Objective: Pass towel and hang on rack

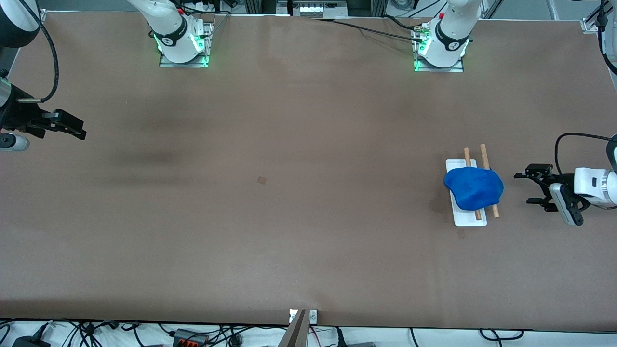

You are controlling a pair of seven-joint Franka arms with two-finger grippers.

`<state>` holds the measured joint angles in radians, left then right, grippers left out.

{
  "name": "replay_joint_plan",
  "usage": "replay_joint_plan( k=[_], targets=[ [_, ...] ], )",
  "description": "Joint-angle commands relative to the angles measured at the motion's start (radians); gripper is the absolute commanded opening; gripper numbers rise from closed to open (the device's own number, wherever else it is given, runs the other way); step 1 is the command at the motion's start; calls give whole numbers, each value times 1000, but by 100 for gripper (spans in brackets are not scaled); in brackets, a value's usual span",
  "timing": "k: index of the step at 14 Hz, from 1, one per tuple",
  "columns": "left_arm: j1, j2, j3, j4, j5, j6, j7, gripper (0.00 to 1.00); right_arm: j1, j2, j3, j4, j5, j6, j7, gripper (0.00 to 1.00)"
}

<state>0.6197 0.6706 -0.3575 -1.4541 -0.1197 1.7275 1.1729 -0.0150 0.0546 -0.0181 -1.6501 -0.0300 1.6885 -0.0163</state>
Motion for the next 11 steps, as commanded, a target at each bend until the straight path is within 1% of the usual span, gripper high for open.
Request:
replay_joint_plan(
  k=[1, 3, 5, 7, 8, 11],
  targets=[
    [5, -23, -9, 61, 18, -100, -96, 100, -5, -16, 7, -5, 7, -16, -10, 100],
    [2, -66, -12, 73, 20, -156, -197, 100, -5, -19, 7, -5, 7, -30, -13, 100],
    [0, -114, -14, 73, 20, -186, -269, 100, -5, -22, 7, -4, 5, -59, -11, 100],
    [-2, -161, -14, 73, 31, -203, -312, 100, -5, -22, 7, -4, 5, -56, -10, 100],
    [-2, -177, -15, 75, 57, -204, -326, 100, -3, -21, 7, -4, 5, -53, -8, 100],
    [-6, -206, -28, 77, 71, -238, -361, 100, -3, -25, 7, -16, 5, -40, -2, 100]
  ],
)
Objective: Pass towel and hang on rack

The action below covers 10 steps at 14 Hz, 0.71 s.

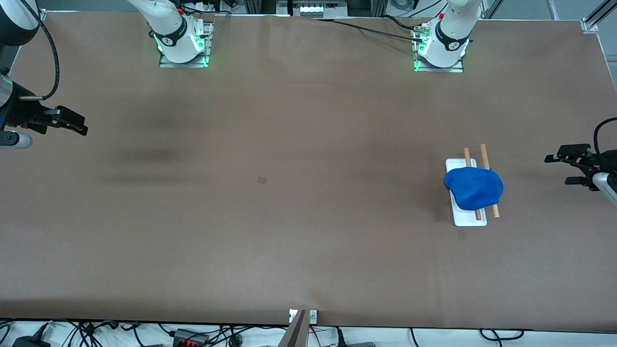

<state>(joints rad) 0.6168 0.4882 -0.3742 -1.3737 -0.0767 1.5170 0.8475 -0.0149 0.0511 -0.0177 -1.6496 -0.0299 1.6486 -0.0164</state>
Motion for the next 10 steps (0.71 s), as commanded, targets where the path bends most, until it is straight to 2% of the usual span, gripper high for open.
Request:
replay_joint_plan(
  k=[1, 6, 8, 10],
  targets=[
    [-18, -33, -11, -4, 37, -29, -79, 100, -2, -22, 7, -18, 2, 5, 0, 100],
    [-112, -69, -9, -1, 52, -52, -148, 100, -5, -66, 7, -96, 4, 82, 0, 100],
    [-143, -68, -9, 76, 57, -105, -212, 100, -5, -100, 7, -153, 4, 125, 0, 100],
    [-155, -65, -8, 91, 57, -120, -229, 100, -8, -100, 4, -153, 10, 131, 1, 100]
  ],
)
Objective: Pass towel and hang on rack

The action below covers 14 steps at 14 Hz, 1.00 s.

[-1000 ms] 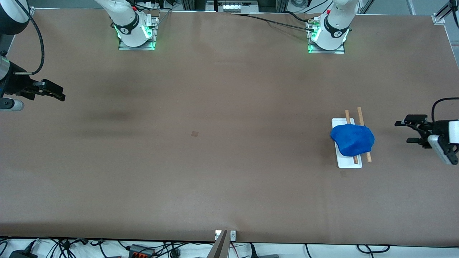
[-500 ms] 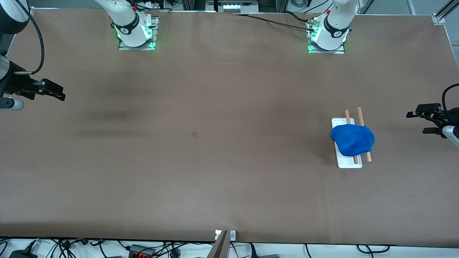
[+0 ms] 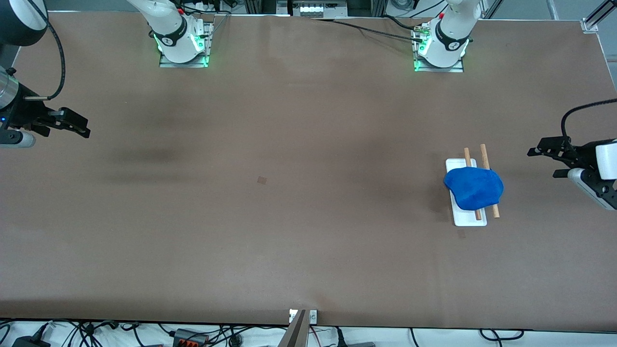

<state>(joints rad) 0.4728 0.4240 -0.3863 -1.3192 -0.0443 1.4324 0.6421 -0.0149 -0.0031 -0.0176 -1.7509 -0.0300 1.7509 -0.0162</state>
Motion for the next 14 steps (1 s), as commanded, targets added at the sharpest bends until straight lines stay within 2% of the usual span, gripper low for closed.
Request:
replay_joint_plan(
  k=[1, 4, 6, 8, 10, 12, 14],
  targets=[
    [-17, -1, 4, 38, 26, -36, -24, 100, -7, -44, 4, -49, 10, 27, 1, 100],
    [-23, -2, 6, 38, 53, -33, -24, 100, -7, -44, 4, -26, 7, 13, -11, 100],
    [-37, -42, 7, 8, 54, -7, -68, 100, -5, -41, 5, -10, 5, 9, -19, 100],
    [-83, -161, 15, -116, 55, 58, -233, 100, -7, -38, 7, -1, 5, -4, -18, 100],
    [-115, -227, 17, -188, 50, 101, -385, 100, -7, -35, 5, -1, 7, -10, -18, 100],
    [-129, -261, 26, -227, 49, 129, -432, 100, -5, -34, 7, -1, 4, -42, -13, 100],
    [-172, -309, 82, -291, 28, 177, -455, 100, -5, -32, 7, -1, 2, -36, -7, 100]
  ],
)
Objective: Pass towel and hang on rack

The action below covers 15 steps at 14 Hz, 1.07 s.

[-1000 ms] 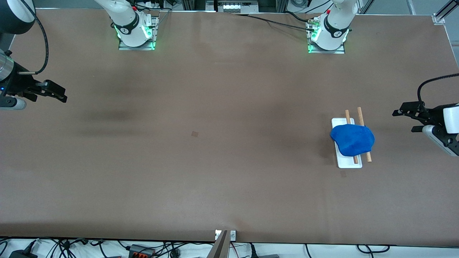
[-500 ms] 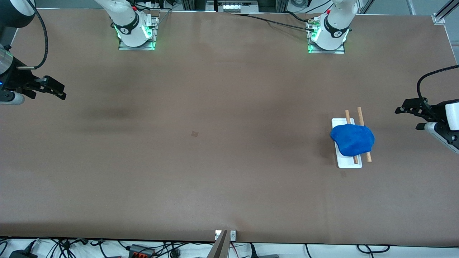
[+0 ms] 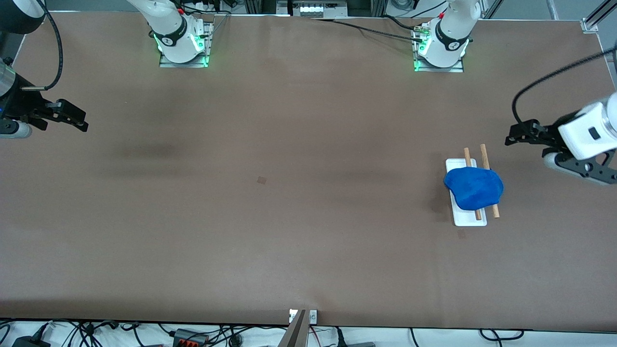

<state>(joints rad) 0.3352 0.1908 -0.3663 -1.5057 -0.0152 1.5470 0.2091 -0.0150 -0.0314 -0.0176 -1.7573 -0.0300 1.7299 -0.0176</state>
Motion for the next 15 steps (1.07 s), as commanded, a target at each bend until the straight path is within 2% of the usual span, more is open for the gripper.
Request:
replay_joint_plan(
  k=[1, 3, 4, 11, 13, 15],
  targets=[
    [-92, -86, 131, -122, -18, 67, -46, 100, -5, -4, 7, 5, 2, -12, -5, 100],
    [-204, -86, 266, -129, -41, 68, -60, 100, -7, -2, 7, 2, -1, 0, -5, 100],
    [-214, -91, 277, -148, -43, 70, -66, 100, -7, -2, 7, 2, -1, 0, -5, 100],
    [-231, -94, 279, -153, -26, 65, -125, 100, -5, -2, 7, 1, -1, -1, -4, 100],
    [-255, -94, 279, -153, 39, 64, -151, 100, -5, -2, 7, 1, -1, -3, -4, 100],
    [-272, -99, 279, -151, 52, 64, -207, 100, -5, -2, 7, 1, -2, -4, -5, 100]
  ],
)
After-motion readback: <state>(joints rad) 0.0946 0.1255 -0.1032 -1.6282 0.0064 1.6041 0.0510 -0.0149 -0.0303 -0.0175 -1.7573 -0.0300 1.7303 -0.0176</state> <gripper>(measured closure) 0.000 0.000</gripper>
